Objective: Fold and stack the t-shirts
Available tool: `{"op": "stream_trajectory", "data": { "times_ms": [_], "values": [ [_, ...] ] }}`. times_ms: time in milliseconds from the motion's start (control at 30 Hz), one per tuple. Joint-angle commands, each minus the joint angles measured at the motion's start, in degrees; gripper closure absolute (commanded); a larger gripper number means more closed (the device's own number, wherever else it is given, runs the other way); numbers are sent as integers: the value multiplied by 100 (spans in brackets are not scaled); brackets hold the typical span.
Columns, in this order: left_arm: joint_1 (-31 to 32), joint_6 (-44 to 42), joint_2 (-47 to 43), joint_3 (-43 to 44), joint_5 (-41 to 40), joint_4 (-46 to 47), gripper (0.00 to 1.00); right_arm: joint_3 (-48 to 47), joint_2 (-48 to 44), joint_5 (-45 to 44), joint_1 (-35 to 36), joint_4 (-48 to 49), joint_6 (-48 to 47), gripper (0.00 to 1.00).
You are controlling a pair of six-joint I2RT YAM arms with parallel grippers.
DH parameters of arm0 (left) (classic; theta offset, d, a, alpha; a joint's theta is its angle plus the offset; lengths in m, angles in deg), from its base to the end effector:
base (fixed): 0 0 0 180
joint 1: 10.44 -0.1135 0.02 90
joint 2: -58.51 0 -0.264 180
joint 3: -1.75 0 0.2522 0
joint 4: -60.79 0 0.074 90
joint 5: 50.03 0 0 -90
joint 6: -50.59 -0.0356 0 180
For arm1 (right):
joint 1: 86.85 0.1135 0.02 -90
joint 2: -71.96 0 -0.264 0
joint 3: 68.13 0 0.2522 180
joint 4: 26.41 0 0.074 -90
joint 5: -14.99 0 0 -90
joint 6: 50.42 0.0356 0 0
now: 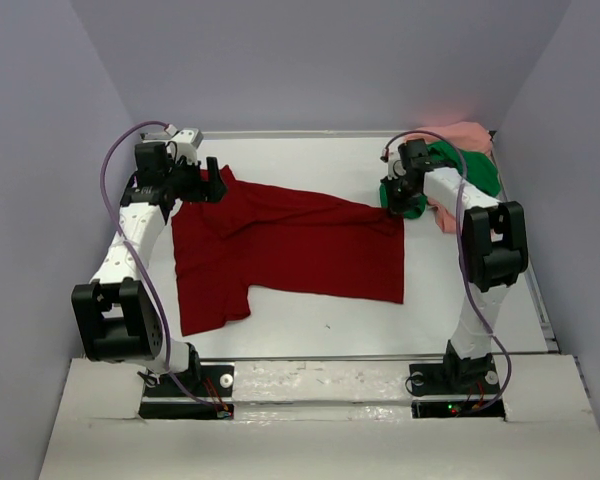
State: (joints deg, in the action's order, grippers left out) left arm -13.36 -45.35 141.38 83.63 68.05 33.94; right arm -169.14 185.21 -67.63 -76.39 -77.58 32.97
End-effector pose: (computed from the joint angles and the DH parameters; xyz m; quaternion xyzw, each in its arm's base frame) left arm 0.3330 0.0002 0.3219 0.1471 0.8273 -0.1685 0.5154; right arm 0.4118 0.0807 0.2048 -0.1588 0.9582 0.0703 0.2273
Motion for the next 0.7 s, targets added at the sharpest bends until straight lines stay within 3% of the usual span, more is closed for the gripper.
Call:
{"op": "stream_trajectory", "data": {
  "times_ms": [0,33,67,100,200,367,500,667],
  "values": [
    [63,-39,1,96,102,86,9,-21,-146,816,35,190,213,100],
    [63,-48,18,105,110,69,9,-108,-93,1157,35,77,274,100],
    [63,-48,10,97,110,60,9,-161,-41,1770,35,-11,292,82],
    [72,-66,10,114,110,51,10,-196,30,2028,35,-64,336,49],
    [90,-118,36,140,102,-19,9,-188,22,2820,184,-126,284,10],
    [116,-145,360,158,-293,-212,9,-232,-259,3691,439,102,327,7],
    [116,-118,1027,333,-1074,-476,11,-486,-347,3850,571,120,608,6],
    [55,4,1723,536,-1497,-661,13,-496,-663,3526,624,120,556,6]
  ]
}}
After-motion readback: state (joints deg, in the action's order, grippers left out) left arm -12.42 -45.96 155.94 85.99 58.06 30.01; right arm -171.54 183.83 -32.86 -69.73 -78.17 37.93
